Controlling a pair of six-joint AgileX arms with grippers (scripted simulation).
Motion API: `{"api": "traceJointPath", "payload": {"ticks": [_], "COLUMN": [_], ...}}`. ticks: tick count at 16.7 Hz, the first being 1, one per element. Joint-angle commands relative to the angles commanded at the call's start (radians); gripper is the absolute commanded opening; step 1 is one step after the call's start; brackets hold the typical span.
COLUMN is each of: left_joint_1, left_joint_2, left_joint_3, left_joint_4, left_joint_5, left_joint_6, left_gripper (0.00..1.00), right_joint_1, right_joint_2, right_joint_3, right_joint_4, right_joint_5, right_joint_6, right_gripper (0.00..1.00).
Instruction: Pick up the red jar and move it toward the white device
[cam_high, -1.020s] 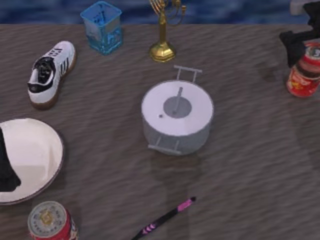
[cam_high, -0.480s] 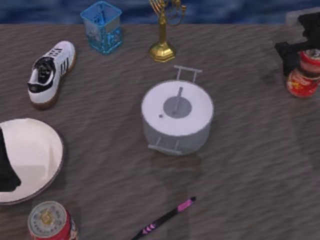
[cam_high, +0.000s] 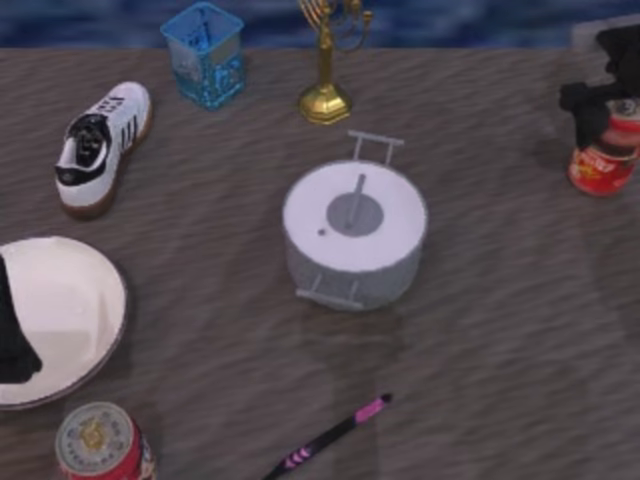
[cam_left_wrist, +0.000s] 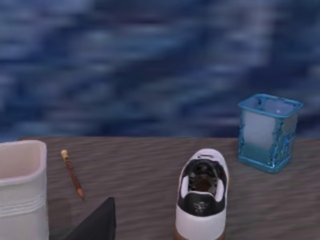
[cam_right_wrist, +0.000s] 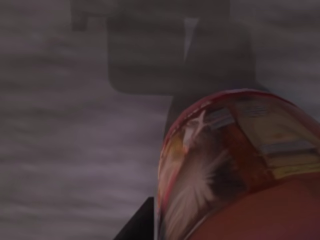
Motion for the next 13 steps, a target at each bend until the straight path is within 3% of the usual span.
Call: {"api": "traceJointPath", "payload": {"ticks": [6, 13], "left_joint_1": [0.0, 0.0], "left_joint_2": [0.0, 0.0], "left_joint_3": [0.0, 0.0], "left_joint_4": [0.0, 0.0], "left_joint_5": [0.0, 0.0], "left_joint_6": [0.0, 0.0], "left_gripper": [1.0, 1.0], "right_joint_1": [0.0, 0.0], "right_joint_2": [0.0, 0.0], "right_joint_3": [0.0, 0.0], "right_joint_4": [0.0, 0.0], "right_joint_5": [0.0, 0.0], "right_joint_6": [0.0, 0.0], "right_gripper": [0.02, 0.0]}}
